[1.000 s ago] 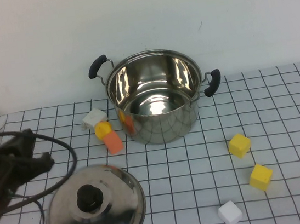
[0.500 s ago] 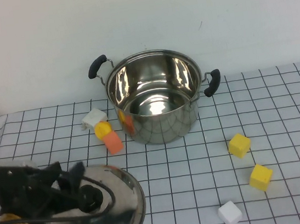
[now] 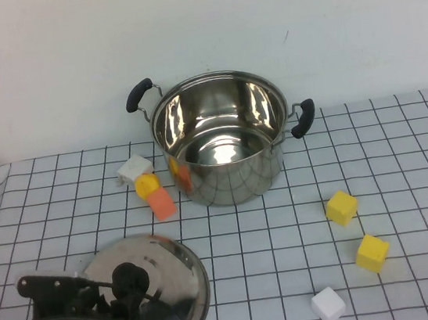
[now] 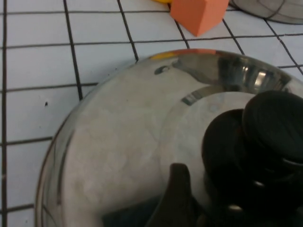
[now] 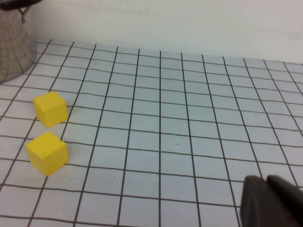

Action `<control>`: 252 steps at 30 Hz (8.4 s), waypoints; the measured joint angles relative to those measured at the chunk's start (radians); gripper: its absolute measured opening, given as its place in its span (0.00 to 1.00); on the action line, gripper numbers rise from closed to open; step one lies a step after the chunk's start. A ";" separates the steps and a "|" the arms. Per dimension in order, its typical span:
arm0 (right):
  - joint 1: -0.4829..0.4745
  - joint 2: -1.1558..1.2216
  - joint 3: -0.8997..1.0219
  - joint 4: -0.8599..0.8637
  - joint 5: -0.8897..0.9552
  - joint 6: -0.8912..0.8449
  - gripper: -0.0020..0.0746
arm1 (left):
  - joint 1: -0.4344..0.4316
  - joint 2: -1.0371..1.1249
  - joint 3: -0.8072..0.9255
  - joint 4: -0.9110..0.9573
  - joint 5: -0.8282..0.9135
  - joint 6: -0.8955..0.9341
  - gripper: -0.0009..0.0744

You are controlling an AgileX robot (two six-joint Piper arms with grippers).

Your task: Cover the pot

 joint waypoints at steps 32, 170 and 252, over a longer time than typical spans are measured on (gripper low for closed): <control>0.000 0.000 0.000 0.000 0.000 0.000 0.04 | -0.176 0.008 -0.058 -0.151 0.005 -0.012 0.75; 0.000 0.000 0.000 0.000 0.000 0.000 0.04 | -0.281 0.276 -1.564 1.439 0.855 -1.608 0.43; 0.000 0.000 0.000 0.000 0.000 0.000 0.04 | -0.122 -1.983 0.316 1.331 0.882 -1.642 0.01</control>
